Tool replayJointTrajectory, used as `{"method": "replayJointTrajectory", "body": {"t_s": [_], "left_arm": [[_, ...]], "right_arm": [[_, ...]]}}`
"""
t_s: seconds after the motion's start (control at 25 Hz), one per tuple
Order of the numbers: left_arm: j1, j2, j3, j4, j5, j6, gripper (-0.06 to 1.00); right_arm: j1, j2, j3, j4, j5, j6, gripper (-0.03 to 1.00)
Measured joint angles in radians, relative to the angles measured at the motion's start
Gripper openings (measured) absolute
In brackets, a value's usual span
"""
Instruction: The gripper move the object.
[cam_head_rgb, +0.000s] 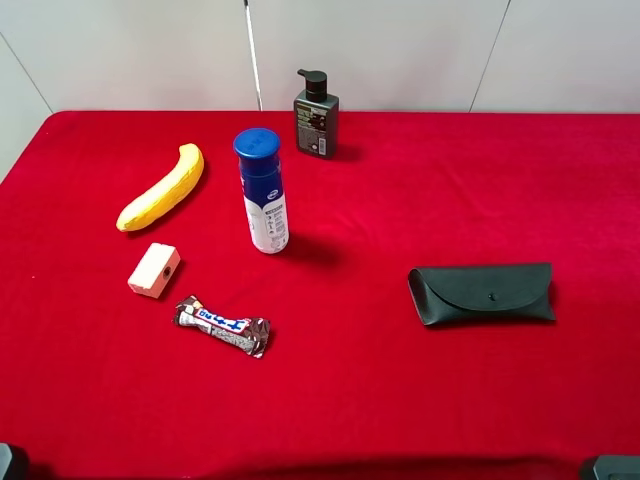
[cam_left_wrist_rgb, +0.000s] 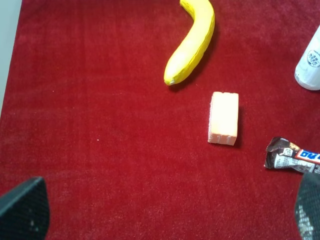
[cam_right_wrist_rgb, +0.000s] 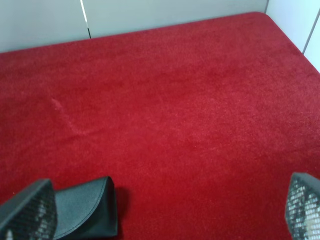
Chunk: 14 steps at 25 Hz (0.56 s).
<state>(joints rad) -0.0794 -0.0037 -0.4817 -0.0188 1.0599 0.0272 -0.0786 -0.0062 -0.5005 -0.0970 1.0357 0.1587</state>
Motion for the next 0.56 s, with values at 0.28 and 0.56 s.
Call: {"method": "replayJointTrajectory", "body": {"t_s": [0.28, 0.56], "left_arm": [[0.0, 0.0, 0.0, 0.0, 0.0, 0.0, 0.97], [0.0, 0.0, 0.0, 0.0, 0.0, 0.0, 0.97]], "right_arm": [[0.0, 0.0, 0.0, 0.001, 0.0, 0.0, 0.69], [0.0, 0.0, 0.0, 0.001, 0.0, -0.001, 0.69]]}}
